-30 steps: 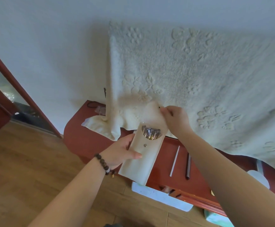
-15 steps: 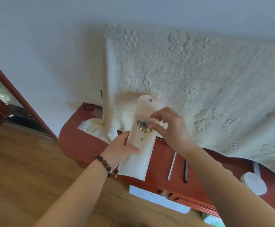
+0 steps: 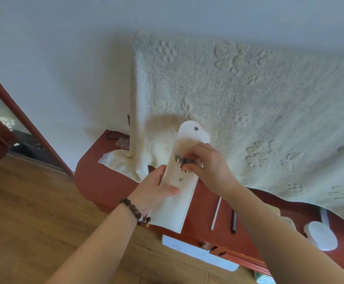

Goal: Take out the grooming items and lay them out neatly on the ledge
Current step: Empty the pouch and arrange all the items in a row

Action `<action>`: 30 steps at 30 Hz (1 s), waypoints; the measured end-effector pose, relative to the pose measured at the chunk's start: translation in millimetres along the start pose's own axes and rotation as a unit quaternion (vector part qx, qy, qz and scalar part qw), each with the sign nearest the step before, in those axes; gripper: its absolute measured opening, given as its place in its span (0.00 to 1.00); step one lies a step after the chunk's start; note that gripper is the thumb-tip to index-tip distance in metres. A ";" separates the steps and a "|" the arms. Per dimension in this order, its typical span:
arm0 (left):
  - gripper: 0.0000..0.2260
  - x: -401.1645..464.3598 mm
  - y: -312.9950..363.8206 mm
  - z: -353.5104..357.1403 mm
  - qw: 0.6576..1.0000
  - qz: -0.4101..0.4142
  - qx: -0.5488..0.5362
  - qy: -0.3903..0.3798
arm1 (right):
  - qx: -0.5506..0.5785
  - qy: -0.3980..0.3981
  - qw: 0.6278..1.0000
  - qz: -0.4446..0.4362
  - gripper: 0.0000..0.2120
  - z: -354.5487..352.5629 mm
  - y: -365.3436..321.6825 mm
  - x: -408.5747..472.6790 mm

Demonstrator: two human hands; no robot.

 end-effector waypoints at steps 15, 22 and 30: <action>0.25 0.0 -2.8 -5.9 0.999 -0.016 0.030 0.000 | 0.159 -0.027 0.972 0.171 0.10 -7.6 29.5 21.8; 0.24 -2.2 -11.5 -6.7 1.000 -0.011 0.002 0.014 | 0.255 -0.052 0.924 0.280 0.19 8.9 36.4 6.0; 0.23 -7.4 -21.2 -16.5 1.000 -0.003 0.014 0.025 | 0.312 -0.052 0.905 0.284 0.13 15.0 28.0 7.3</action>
Point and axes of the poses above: each hand's wrist, its own x-axis towards the middle knuckle, its own z-axis out of the palm, y = z × x, the point moved 7 cm from there along x, towards the middle knuckle, and after that the axes turned 12 degrees about -x, right-handed, at the moved point
